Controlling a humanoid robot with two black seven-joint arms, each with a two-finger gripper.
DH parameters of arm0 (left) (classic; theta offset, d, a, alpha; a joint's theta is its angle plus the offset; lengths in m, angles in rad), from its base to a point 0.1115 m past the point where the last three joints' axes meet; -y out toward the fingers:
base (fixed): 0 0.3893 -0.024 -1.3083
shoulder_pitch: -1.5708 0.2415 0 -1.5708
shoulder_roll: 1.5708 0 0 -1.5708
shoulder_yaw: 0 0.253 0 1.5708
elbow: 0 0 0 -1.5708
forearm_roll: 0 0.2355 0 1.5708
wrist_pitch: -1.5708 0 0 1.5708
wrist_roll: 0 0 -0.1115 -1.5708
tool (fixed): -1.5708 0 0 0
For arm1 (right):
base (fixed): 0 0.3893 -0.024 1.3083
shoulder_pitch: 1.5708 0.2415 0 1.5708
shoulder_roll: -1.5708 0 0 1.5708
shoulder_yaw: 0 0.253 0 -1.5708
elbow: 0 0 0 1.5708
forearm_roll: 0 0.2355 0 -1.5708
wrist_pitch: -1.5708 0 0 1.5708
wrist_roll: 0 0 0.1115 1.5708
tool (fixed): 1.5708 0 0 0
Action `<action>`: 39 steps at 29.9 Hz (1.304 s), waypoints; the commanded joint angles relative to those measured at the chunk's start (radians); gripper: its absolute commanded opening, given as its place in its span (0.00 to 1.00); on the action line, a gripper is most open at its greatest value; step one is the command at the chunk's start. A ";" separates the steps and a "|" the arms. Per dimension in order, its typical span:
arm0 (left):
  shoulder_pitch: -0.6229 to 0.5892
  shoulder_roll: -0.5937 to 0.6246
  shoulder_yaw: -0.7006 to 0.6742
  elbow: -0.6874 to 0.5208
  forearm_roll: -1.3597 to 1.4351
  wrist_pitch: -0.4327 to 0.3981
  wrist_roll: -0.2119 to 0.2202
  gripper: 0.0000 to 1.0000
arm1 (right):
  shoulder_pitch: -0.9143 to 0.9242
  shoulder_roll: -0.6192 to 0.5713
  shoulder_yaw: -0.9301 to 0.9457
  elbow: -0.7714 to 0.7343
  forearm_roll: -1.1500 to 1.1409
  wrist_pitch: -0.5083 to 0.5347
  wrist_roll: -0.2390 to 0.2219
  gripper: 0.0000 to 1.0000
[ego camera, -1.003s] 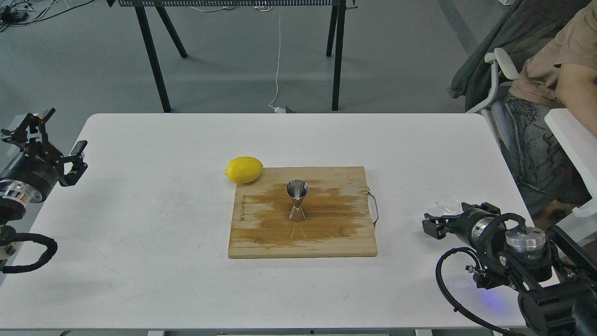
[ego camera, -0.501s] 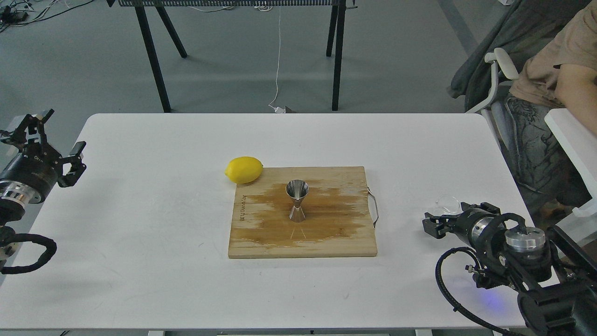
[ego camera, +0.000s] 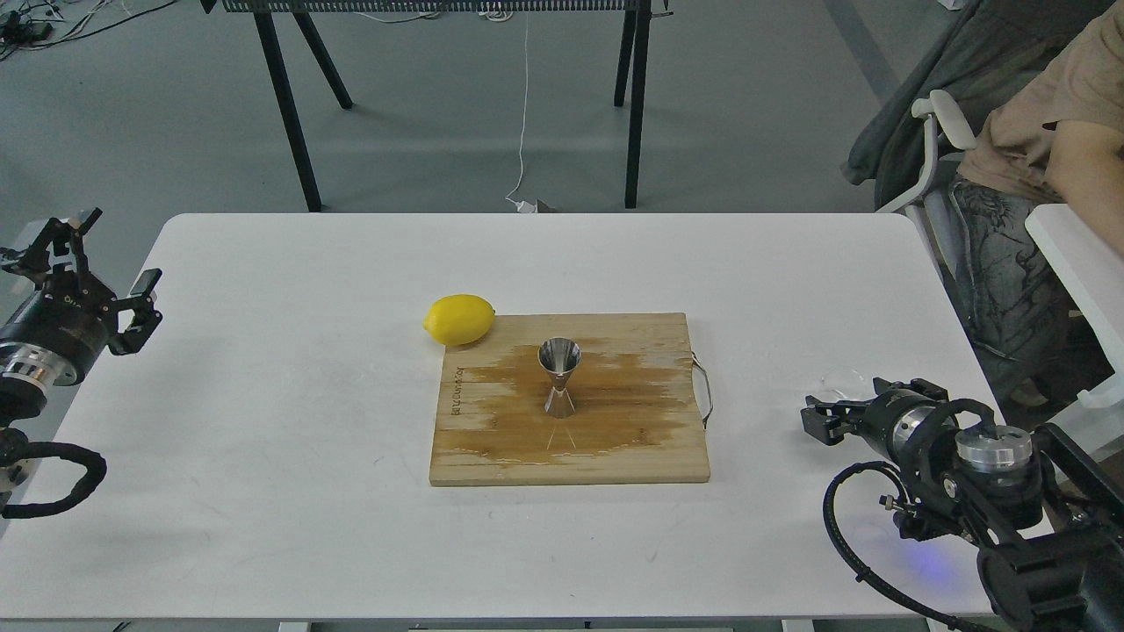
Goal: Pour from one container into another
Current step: 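Lower the right gripper and grasp the small clear glass cup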
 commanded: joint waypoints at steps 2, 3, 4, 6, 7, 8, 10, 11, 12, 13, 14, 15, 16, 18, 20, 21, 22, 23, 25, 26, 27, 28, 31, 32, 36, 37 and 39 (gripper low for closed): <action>0.000 0.000 0.000 0.000 -0.001 0.000 0.000 0.95 | -0.002 0.000 -0.002 -0.002 0.000 0.000 0.000 0.77; 0.000 0.000 0.000 0.000 -0.001 0.000 0.000 0.95 | -0.002 0.000 -0.002 -0.002 0.000 0.000 0.000 0.76; 0.000 0.000 0.000 0.000 -0.001 0.000 0.000 0.95 | -0.002 0.000 -0.002 -0.002 0.000 0.000 0.000 0.75; 0.000 0.000 0.000 0.000 -0.001 0.000 0.000 0.95 | -0.002 0.000 -0.003 -0.002 0.000 0.000 0.000 0.71; 0.000 0.000 0.000 0.000 -0.001 0.000 0.000 0.95 | -0.002 0.000 -0.003 -0.002 0.000 0.000 0.000 0.69; 0.000 0.000 0.000 0.000 -0.001 0.000 0.000 0.95 | -0.002 0.000 -0.005 -0.002 0.000 0.000 0.000 0.68; 0.000 0.000 0.000 0.000 0.001 0.000 0.000 0.95 | -0.002 0.000 -0.006 -0.002 0.000 0.000 0.000 0.67; 0.000 0.000 0.000 0.000 -0.001 0.000 0.000 0.95 | -0.002 0.000 -0.006 -0.002 0.000 0.000 0.002 0.67; 0.000 0.000 0.000 0.000 -0.001 0.000 0.000 0.95 | -0.002 0.000 -0.006 -0.002 0.000 0.000 0.002 0.66; 0.000 0.000 0.000 0.000 -0.001 0.000 0.000 0.95 | -0.002 0.000 -0.006 -0.002 0.000 0.000 0.002 0.65; 0.000 0.000 0.000 0.000 -0.001 0.000 0.000 0.95 | -0.002 0.000 -0.006 -0.002 0.000 0.000 0.002 0.65; 0.000 0.000 0.000 0.000 0.001 0.000 0.000 0.95 | -0.002 0.002 -0.006 -0.002 0.000 0.000 0.002 0.65; 0.000 0.000 0.000 0.000 -0.001 0.000 0.000 0.95 | -0.002 0.000 -0.008 -0.002 0.000 0.000 0.002 0.64; 0.000 0.000 0.000 0.000 0.001 0.000 0.000 0.95 | -0.002 0.002 -0.008 -0.002 0.000 0.000 0.002 0.64; 0.000 0.000 0.000 0.000 -0.001 0.000 0.000 0.95 | -0.002 0.002 -0.008 -0.002 0.000 0.000 0.002 0.62; 0.000 0.000 0.000 0.000 -0.001 0.000 0.000 0.95 | 0.000 0.002 -0.009 -0.002 0.000 0.000 0.002 0.62; 0.000 0.000 0.000 0.000 -0.001 0.000 0.000 0.95 | 0.000 0.002 -0.008 -0.002 0.000 0.000 0.002 0.62; 0.000 0.000 0.000 0.000 -0.001 0.000 0.000 0.95 | 0.000 0.002 -0.009 -0.003 -0.001 0.000 0.002 0.61; 0.000 0.000 0.000 0.000 -0.001 0.000 0.000 0.95 | 0.000 0.002 -0.009 -0.003 -0.001 0.000 0.002 0.61; 0.000 0.000 0.000 0.000 0.001 0.000 0.000 0.95 | 0.000 0.002 -0.009 -0.003 -0.001 0.000 0.002 0.61; 0.000 0.000 0.000 0.000 -0.001 0.000 0.000 0.95 | 0.000 0.002 -0.009 -0.003 -0.001 0.000 0.002 0.60; 0.000 0.000 0.000 0.000 0.001 0.000 0.000 0.95 | 0.000 0.002 -0.009 -0.003 -0.003 0.000 0.003 0.60; 0.000 0.000 0.000 0.001 0.001 0.000 0.000 0.95 | 0.000 0.002 -0.009 -0.003 -0.012 0.000 0.003 0.59; 0.000 0.000 0.000 0.001 0.001 0.000 0.000 0.95 | 0.002 0.002 -0.008 -0.005 -0.012 0.000 0.003 0.59; 0.000 -0.001 0.000 0.015 -0.001 0.000 0.000 0.95 | 0.000 0.002 -0.014 -0.005 -0.014 0.000 0.005 0.56; 0.000 -0.001 0.000 0.015 -0.001 0.000 0.000 0.95 | 0.000 0.002 -0.017 -0.005 -0.014 0.000 0.005 0.54; 0.000 0.000 0.000 0.015 -0.001 0.000 0.000 0.95 | -0.002 0.002 -0.018 -0.005 -0.014 0.004 0.005 0.52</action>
